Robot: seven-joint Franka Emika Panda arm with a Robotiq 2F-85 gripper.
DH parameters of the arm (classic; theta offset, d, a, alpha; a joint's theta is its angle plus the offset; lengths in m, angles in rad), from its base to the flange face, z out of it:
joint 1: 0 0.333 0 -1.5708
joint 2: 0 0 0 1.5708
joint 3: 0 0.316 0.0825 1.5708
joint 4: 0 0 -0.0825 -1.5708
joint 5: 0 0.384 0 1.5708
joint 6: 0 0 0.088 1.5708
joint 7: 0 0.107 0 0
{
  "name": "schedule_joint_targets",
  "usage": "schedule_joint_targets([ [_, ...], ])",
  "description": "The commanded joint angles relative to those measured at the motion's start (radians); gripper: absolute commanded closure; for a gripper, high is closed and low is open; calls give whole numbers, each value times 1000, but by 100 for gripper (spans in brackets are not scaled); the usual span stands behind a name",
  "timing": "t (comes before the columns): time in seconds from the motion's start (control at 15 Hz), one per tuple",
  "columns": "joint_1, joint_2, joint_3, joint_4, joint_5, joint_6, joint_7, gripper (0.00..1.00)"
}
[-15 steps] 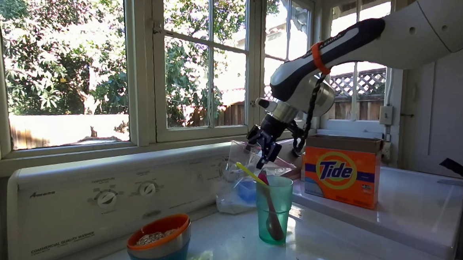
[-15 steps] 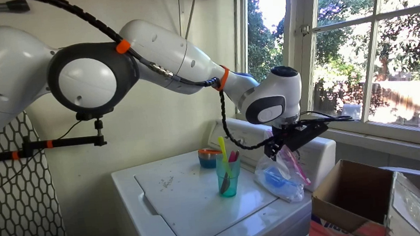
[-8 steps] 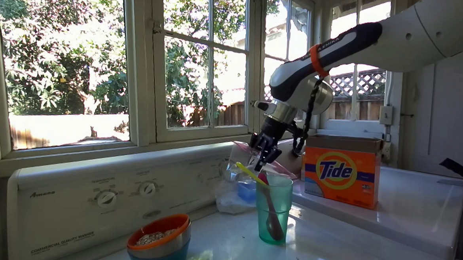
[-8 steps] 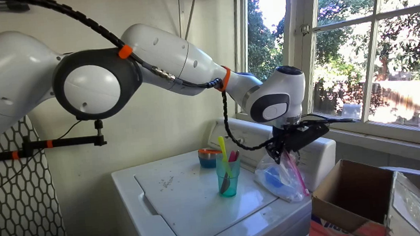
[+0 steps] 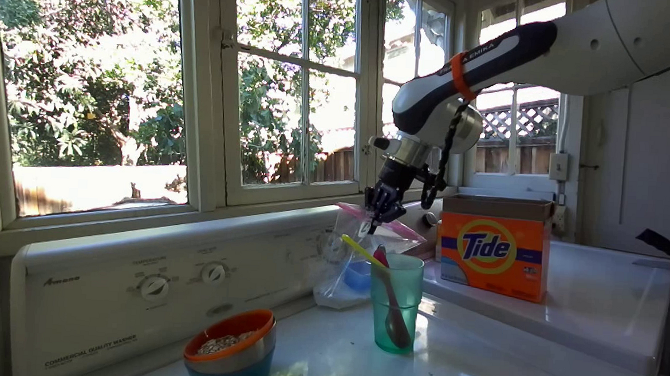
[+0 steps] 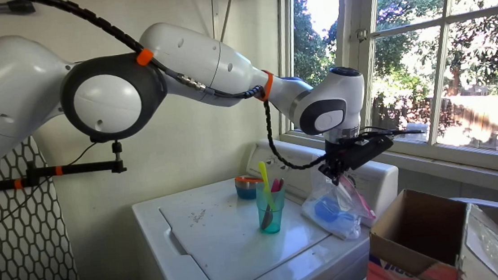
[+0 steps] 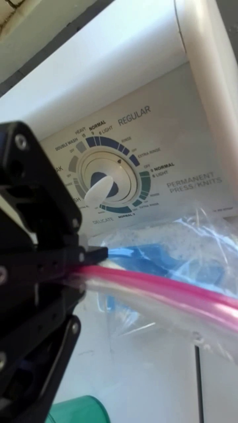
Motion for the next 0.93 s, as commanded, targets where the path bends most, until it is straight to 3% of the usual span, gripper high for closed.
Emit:
schedule_joint_targets([
  [0.0, -22, -51, 15, -13, 30, 13, -30, 99],
  [0.53, -64, -202, 66, -45, 79, 65, -89, 99],
  [0.87, -104, -312, 90, -134, 107, 136, -117, 99],
])
